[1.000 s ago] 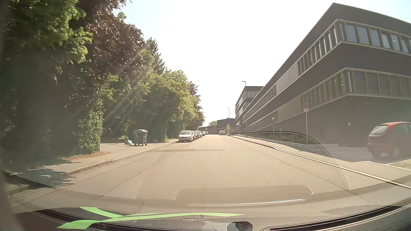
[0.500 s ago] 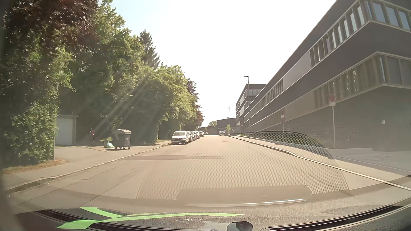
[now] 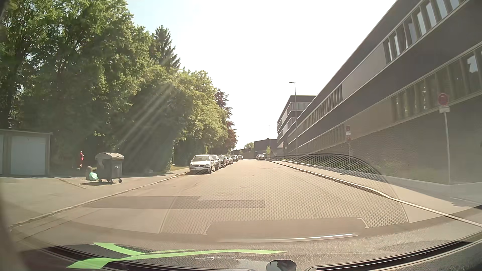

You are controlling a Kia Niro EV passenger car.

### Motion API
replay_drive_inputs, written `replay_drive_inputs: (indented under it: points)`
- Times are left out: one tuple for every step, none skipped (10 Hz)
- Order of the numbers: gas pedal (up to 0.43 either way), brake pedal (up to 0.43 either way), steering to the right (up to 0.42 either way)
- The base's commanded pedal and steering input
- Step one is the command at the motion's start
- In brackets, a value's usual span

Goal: Follow the waypoints while adhering to traffic rules and regulations

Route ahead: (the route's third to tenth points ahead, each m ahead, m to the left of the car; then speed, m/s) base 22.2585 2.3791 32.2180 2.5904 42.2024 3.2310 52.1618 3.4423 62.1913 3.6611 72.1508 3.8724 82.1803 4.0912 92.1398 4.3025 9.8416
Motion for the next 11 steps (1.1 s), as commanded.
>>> replay_drive_inputs:
  points:
    - [0.209,0.0,-0.002]
    - [0.209,0.0,-0.002]
    - [0.209,0.0,-0.003]
    - [0.209,0.0,-0.004]
    - [0.209,0.0,-0.003]
    - [0.209,0.0,-0.003]
    - [0.209,0.0,-0.004]
    - [0.209,0.0,-0.004]
    - [0.209,0.0,-0.004]
    - [0.209,0.0,-0.004]
    - [0.209,0.0,-0.004]
